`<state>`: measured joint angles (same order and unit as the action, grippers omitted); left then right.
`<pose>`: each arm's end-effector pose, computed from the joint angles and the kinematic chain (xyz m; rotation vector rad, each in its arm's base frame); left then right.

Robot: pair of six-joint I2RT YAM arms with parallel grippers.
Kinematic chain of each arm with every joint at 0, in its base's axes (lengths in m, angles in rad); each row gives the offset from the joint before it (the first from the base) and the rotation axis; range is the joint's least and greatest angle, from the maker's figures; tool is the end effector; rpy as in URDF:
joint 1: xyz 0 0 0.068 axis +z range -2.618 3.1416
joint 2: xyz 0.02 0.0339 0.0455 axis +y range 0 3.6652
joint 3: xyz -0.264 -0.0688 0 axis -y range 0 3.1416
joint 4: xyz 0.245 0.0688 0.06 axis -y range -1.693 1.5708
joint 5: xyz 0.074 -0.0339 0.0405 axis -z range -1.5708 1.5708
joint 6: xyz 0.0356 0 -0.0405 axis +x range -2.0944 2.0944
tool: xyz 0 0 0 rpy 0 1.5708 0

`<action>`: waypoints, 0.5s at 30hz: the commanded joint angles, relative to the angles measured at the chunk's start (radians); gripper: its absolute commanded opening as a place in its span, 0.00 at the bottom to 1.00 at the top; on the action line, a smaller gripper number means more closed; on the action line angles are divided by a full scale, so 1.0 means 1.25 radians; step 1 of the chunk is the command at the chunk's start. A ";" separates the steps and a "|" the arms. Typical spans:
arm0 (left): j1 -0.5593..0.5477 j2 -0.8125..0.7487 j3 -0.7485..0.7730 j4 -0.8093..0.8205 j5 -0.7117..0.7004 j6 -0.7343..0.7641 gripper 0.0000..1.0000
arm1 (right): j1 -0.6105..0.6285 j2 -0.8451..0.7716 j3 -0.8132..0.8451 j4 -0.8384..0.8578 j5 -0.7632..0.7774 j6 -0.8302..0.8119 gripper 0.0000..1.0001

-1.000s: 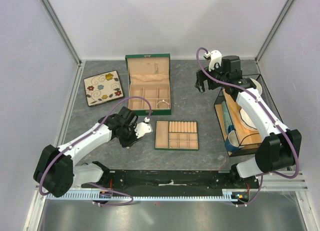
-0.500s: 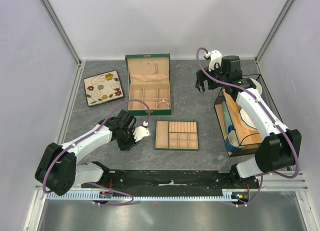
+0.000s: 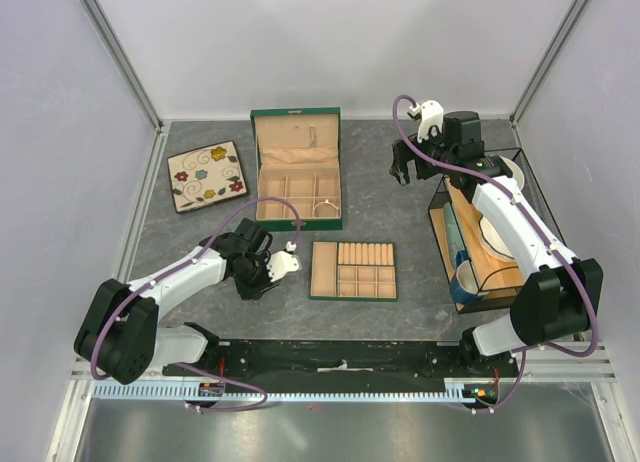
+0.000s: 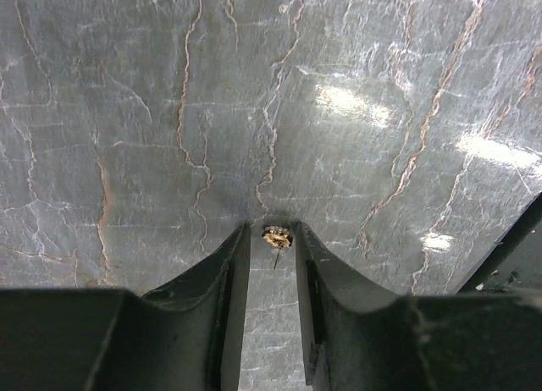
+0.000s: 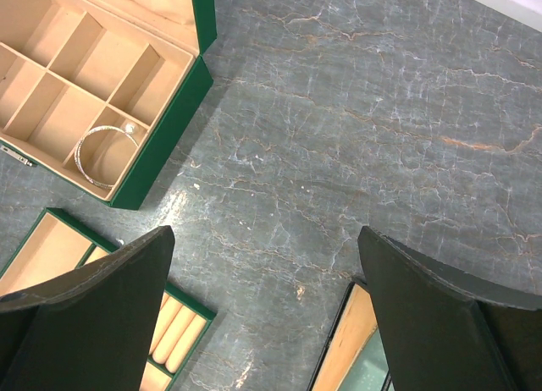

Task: Organize the mixed jewelry

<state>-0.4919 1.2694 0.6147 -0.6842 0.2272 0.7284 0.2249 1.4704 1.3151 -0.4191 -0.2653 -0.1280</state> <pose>0.1703 -0.1003 0.1582 1.6767 2.3316 -0.2859 0.3253 0.0840 0.3387 -0.5276 2.0758 0.3410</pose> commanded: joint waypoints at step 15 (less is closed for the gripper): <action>0.007 -0.019 -0.023 -0.001 0.046 0.030 0.01 | -0.002 -0.001 -0.007 0.026 -0.007 -0.004 0.98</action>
<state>-0.4873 1.2449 0.5987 -0.6754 0.2405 0.7357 0.2249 1.4704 1.3151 -0.4191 -0.2653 -0.1280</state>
